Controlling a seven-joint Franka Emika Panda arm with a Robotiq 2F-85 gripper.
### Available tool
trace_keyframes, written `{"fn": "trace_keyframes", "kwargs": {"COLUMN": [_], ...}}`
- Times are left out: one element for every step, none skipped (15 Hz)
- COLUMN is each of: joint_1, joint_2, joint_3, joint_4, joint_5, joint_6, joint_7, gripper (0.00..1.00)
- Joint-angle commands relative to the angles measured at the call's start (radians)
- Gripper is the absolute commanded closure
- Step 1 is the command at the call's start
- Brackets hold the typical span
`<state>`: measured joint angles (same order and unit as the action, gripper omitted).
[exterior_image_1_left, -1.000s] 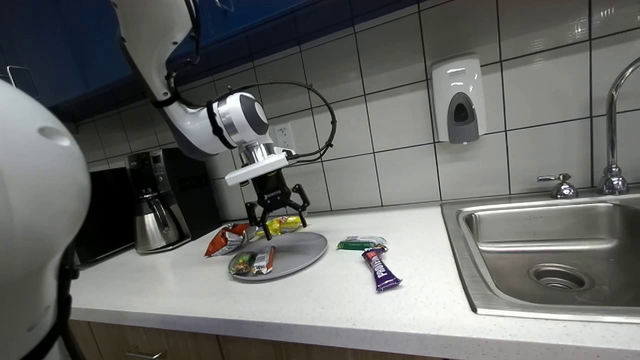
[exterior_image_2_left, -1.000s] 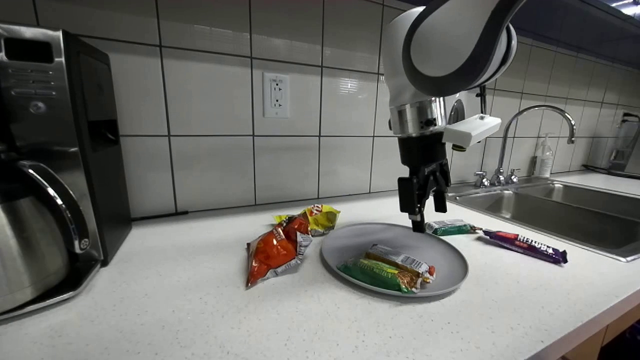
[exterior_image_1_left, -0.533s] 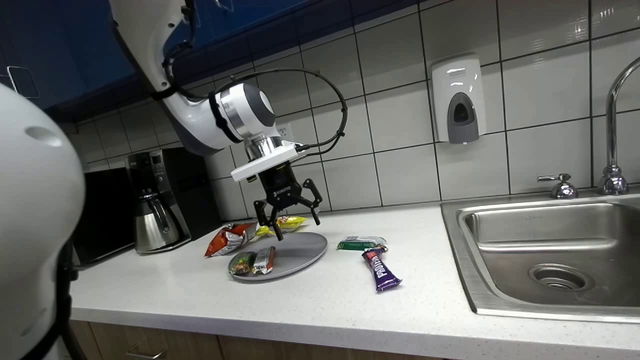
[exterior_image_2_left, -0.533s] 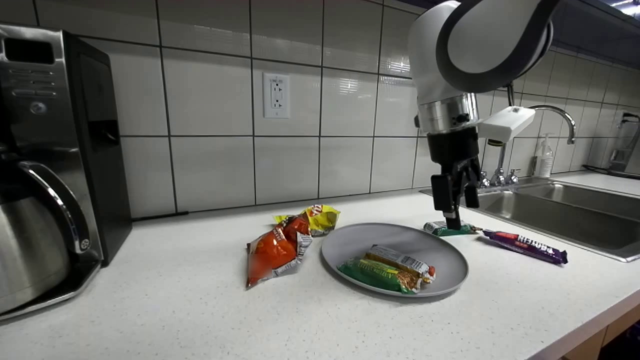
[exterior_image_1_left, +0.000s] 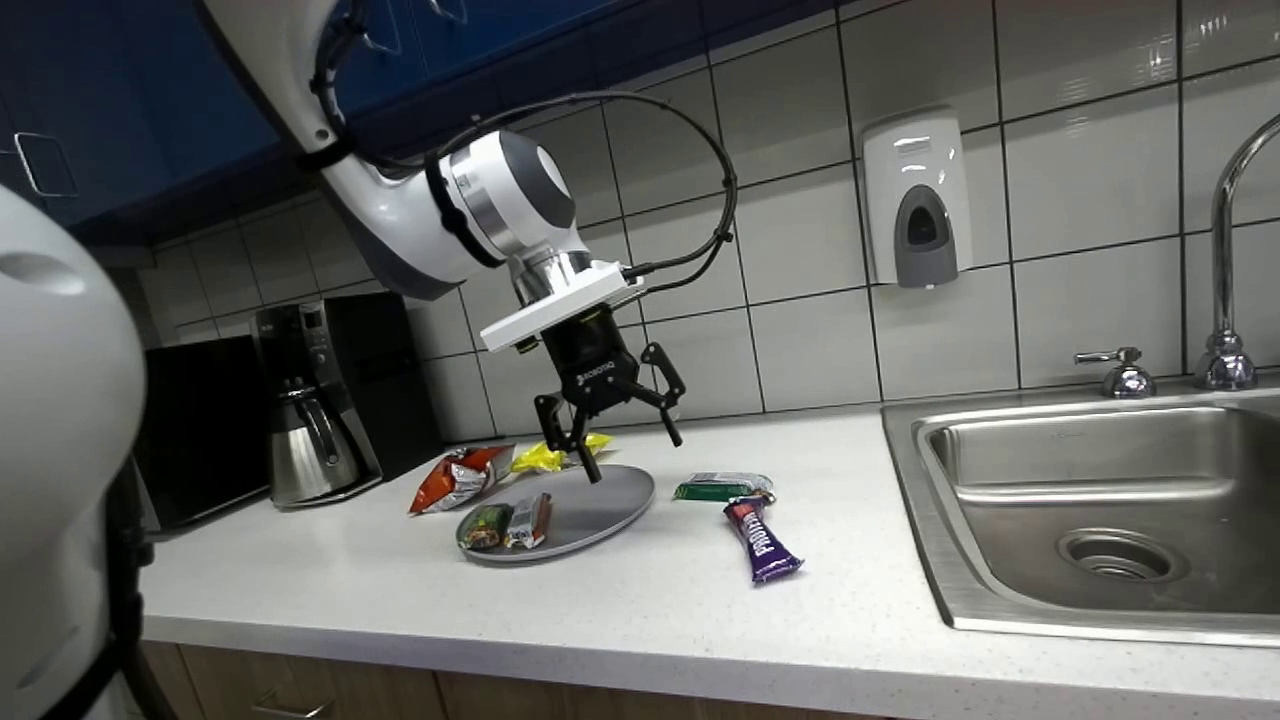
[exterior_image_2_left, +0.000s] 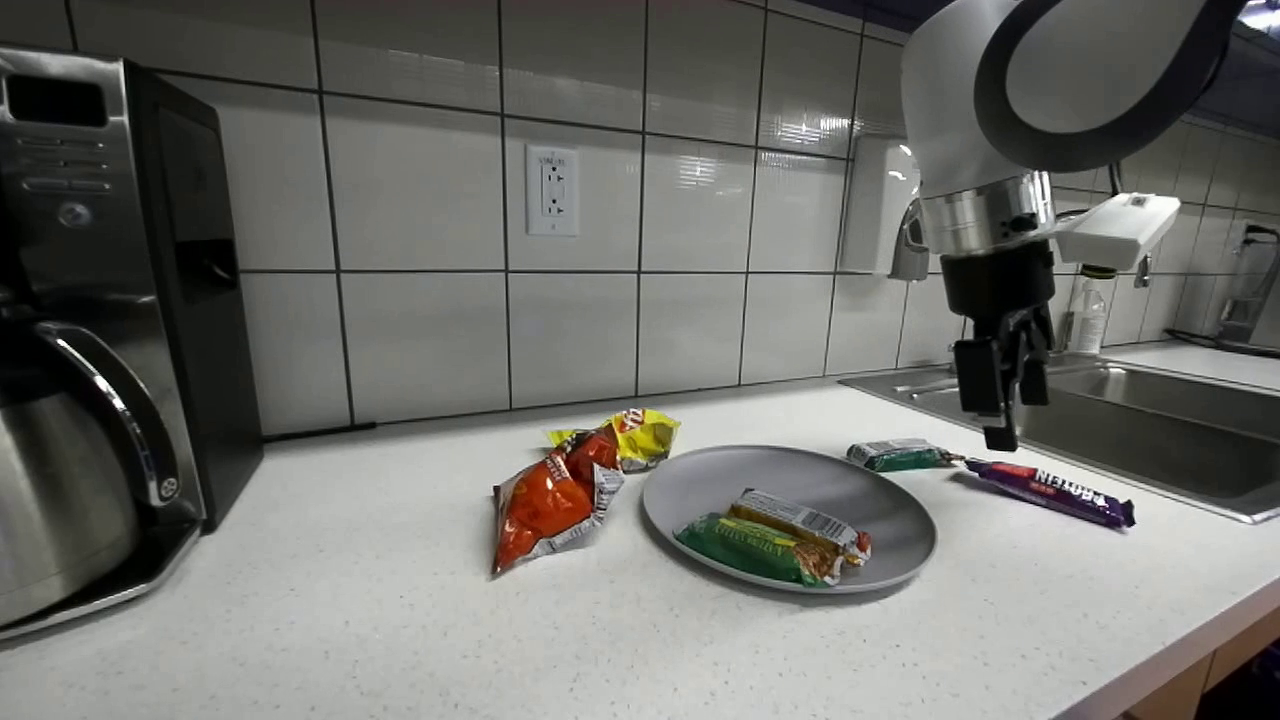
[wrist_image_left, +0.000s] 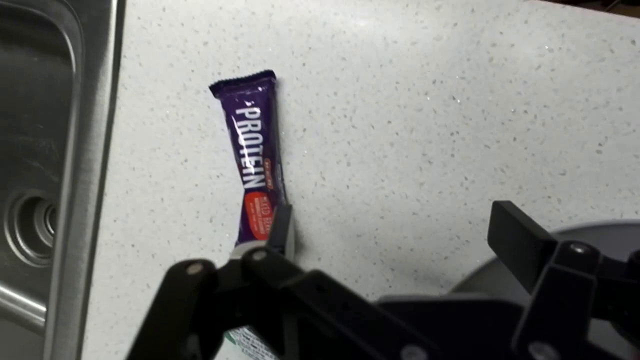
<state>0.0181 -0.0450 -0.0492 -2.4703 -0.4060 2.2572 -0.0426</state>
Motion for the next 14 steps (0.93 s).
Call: {"fn": "trace_keyframes", "kwargs": {"joint_1": [-0.054,-0.066,-0.079,-0.09,-0.102,-0.113,-0.122,-0.132,-0.14,-0.149,-0.156,-0.164,-0.17,-0.176], "joint_2": [-0.096,-0.108,-0.117,-0.122,-0.124,-0.124,-0.122,-0.118,-0.113,-0.101,-0.089,-0.074,-0.063,-0.049], "joint_3": [-0.022,-0.033,-0.043,-0.054,-0.066,-0.077,-0.086,-0.097,-0.107,-0.119,-0.13,-0.14,-0.149,-0.155], "joint_4": [-0.073,-0.084,-0.092,-0.097,-0.101,-0.102,-0.102,-0.101,-0.099,-0.098,-0.095,-0.089,-0.087,-0.08], "joint_5": [-0.02,-0.016,-0.014,-0.008,-0.006,-0.003,-0.003,-0.005,-0.001,-0.002,0.005,0.0,-0.001,-0.005], "joint_6": [0.013,0.02,0.027,0.035,0.045,0.052,0.058,0.067,0.076,0.094,0.107,0.117,0.133,0.143], "joint_7": [-0.036,-0.046,-0.057,-0.07,-0.085,-0.102,-0.116,-0.134,-0.155,-0.184,-0.211,-0.231,-0.254,-0.269], "gripper": [0.0,0.0,0.0,0.0,0.0,0.0,0.0,0.0,0.0,0.0,0.0,0.0,0.0,0.0]}}
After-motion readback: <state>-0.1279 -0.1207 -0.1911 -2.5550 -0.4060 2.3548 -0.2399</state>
